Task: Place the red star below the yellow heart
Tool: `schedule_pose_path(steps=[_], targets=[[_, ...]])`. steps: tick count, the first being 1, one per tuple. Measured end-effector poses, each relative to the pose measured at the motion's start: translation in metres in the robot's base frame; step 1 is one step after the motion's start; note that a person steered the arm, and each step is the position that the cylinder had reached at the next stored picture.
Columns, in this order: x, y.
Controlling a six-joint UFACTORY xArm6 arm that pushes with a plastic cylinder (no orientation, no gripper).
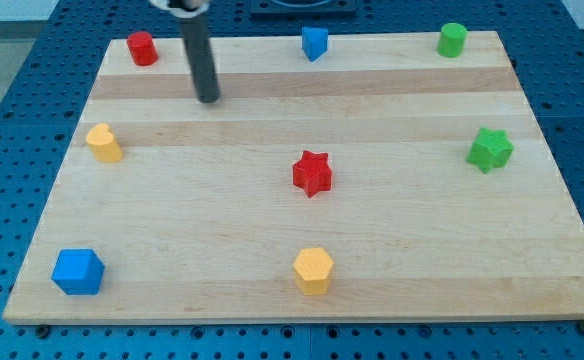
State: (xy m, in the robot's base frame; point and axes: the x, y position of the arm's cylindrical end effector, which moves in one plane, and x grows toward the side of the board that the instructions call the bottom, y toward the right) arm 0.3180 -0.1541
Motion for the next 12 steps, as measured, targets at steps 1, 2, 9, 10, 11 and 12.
schedule_pose_path(steps=[1,2,9,10,11,12], targets=[[0.004,-0.07],[0.034,-0.11],[0.115,0.003],[0.184,0.008],[0.199,0.093],[0.185,0.189]])
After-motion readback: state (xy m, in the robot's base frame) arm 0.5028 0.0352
